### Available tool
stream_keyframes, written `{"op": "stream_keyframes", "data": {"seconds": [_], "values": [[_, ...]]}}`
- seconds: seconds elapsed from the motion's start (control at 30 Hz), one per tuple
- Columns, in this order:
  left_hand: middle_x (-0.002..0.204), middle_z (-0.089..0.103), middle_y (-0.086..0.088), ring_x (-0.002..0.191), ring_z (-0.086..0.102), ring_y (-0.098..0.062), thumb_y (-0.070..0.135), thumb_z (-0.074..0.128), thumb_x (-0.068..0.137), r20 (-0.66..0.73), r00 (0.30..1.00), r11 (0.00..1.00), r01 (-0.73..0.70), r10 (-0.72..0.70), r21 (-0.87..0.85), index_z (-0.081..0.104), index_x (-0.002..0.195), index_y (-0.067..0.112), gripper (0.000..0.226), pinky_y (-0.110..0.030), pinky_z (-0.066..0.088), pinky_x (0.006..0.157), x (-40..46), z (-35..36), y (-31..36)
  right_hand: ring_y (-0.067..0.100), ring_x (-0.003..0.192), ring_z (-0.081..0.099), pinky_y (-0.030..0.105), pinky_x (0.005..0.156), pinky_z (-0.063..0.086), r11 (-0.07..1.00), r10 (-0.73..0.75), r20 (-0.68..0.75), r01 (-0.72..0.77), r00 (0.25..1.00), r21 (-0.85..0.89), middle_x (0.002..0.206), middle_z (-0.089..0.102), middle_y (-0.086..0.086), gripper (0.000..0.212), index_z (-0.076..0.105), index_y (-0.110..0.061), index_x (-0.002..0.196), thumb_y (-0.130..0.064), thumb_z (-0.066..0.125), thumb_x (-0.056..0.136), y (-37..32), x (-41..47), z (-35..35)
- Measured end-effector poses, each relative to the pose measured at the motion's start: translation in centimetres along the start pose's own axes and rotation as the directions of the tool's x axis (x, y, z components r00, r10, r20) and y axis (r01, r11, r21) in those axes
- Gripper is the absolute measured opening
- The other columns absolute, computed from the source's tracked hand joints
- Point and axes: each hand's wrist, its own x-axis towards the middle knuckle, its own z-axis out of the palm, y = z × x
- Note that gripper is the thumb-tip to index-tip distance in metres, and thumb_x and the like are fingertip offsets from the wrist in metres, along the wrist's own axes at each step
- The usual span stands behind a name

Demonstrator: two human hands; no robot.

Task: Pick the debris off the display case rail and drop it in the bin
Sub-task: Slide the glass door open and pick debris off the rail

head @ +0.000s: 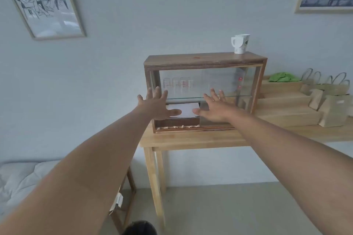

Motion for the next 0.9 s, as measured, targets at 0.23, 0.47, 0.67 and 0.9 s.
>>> {"op": "stream_keyframes", "data": {"seconds": [0.23, 0.47, 0.67, 0.9], "values": [[0.177, -0.015, -0.003, 0.162, -0.012, -0.035, 0.100, 0.036, 0.077, 0.051, 0.999, 1.000, 0.011, -0.011, 0.015, -0.001, 0.169, 0.032, 0.120, -0.075, 0.007, 0.122, 1.5, 3.0, -1.0, 0.026, 0.163, -0.025, 0.070, 0.127, 0.001, 0.999, -0.043, 0.032, 0.043, 0.999, 0.010, 0.177, -0.024, -0.007, 0.108, -0.004, -0.034, 0.170, -0.093, 0.031, 0.087, 0.8, 3.9, 3.4], [0.178, -0.014, -0.001, 0.163, -0.009, -0.032, 0.096, 0.039, 0.081, 0.118, 0.992, 0.996, 0.043, -0.033, -0.081, -0.005, 0.169, 0.032, 0.117, -0.071, 0.011, 0.125, 3.8, 8.2, -1.8, 0.030, 0.166, -0.011, 0.067, 0.129, 0.009, 0.995, -0.100, 0.095, 0.099, 0.990, 0.017, 0.179, -0.017, -0.003, 0.108, -0.002, -0.034, 0.170, -0.093, 0.032, 0.086, 1.7, 8.8, 8.3], [0.178, -0.011, 0.002, 0.163, -0.007, -0.032, 0.095, 0.039, 0.083, 0.198, 0.977, 0.991, 0.102, -0.082, -0.090, -0.005, 0.168, 0.032, 0.115, -0.069, 0.015, 0.125, 6.0, 13.4, -3.0, 0.032, 0.166, -0.002, 0.061, 0.131, 0.009, 0.984, -0.177, 0.155, 0.180, 0.972, -0.004, 0.180, -0.012, 0.001, 0.105, 0.001, -0.031, 0.170, -0.091, 0.030, 0.089, 2.7, 12.8, 12.3], [0.178, -0.007, 0.003, 0.164, -0.002, -0.032, 0.093, 0.042, 0.083, 0.231, 0.961, 0.973, 0.186, -0.150, -0.138, -0.001, 0.169, 0.034, 0.113, -0.067, 0.021, 0.123, 7.7, 17.3, -3.5, 0.032, 0.166, 0.007, 0.060, 0.129, 0.017, 0.972, -0.232, 0.219, 0.216, 0.948, 0.097, 0.180, -0.009, -0.004, 0.102, 0.004, -0.035, 0.169, -0.089, 0.035, 0.089, 2.6, 16.6, 15.7]]}}
